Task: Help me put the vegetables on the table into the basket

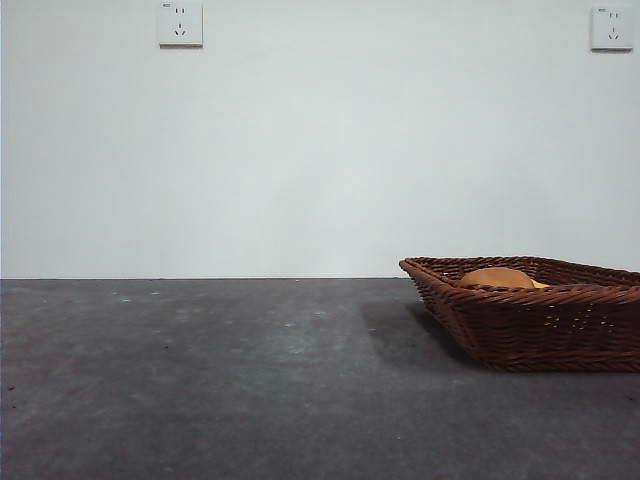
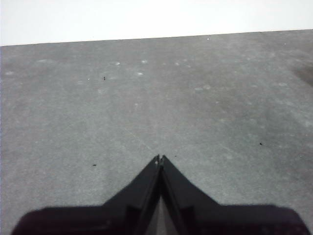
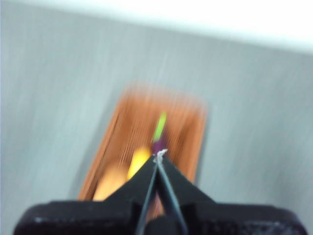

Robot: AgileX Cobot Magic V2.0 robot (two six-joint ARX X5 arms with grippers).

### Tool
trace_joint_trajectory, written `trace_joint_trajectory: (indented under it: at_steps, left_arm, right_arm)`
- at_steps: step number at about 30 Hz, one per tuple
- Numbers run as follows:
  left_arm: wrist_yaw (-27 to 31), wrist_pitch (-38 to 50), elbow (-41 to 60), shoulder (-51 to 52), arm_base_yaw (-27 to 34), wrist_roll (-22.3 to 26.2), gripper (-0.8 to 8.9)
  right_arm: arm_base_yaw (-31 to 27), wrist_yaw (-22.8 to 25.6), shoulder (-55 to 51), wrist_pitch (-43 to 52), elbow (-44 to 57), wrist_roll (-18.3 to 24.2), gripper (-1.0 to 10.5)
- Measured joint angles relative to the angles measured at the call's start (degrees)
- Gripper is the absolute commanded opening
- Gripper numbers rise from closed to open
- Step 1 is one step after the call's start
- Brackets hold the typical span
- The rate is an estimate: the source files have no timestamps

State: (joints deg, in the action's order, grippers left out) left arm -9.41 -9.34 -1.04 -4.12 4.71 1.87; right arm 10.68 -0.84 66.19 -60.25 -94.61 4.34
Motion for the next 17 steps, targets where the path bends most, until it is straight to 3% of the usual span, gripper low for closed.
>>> trace_joint_trajectory:
  at_steps: [4, 10, 17]
  left_arm:
    - [0.00, 0.00, 0.00, 0.00, 0.00, 0.00, -0.03]
    - [0.00, 0.00, 0.00, 0.00, 0.00, 0.00, -0.03]
    - [0.00, 0.00, 0.00, 0.00, 0.00, -0.02, -0.03]
  right_arm:
    - [-5.44, -0.57, -9.79, 13.31, 7.43, 0.00, 0.0]
    - [-15.69, -0.61, -24.85, 27.74, 29.70, -0.02, 0.0]
    - [-17.84, -0.63, -38.58, 42.16, 53.75, 0.20, 0.0]
